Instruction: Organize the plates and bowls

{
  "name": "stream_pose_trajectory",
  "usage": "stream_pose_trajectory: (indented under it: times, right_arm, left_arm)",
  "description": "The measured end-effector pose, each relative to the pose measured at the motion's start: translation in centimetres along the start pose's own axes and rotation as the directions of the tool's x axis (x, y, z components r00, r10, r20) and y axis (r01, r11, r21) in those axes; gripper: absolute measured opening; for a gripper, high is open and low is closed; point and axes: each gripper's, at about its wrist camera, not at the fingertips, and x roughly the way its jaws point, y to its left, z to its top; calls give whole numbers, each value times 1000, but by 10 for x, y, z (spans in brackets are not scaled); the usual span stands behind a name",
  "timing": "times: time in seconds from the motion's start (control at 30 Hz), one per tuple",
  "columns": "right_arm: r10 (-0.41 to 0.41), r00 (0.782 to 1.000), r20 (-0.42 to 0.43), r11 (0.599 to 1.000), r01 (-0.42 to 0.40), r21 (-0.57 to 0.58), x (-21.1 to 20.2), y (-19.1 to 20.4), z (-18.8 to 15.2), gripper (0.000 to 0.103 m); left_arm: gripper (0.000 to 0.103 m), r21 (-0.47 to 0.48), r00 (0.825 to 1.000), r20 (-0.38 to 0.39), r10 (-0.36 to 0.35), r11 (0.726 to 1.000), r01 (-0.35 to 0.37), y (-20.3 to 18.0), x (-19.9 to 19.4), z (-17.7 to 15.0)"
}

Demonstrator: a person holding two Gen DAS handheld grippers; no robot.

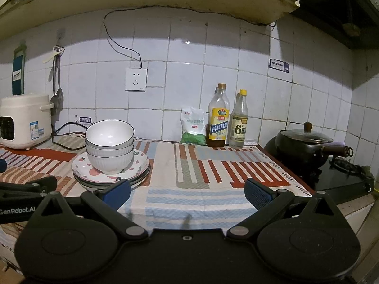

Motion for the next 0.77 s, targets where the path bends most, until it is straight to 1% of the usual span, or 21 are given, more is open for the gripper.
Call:
stream_pose_trajectory:
  times: [0.27,0.47,0.77]
  right_arm:
    - [-5,1000,11,1000,5,-15,-1,0,0,103]
    - [-7,1000,10,1000,7,-15,-1,0,0,103]
    - [-6,1000,5,1000,6,-1,0,-4,-1,103]
  left_arm:
    - [103,-13,1000,0,-9,1000,9,1,-2,0]
    - [103,-16,1000,7,3,1000,-3,1,-4,-1]
    - [103,-25,1000,-10,-4,1000,4,3,-5,-1]
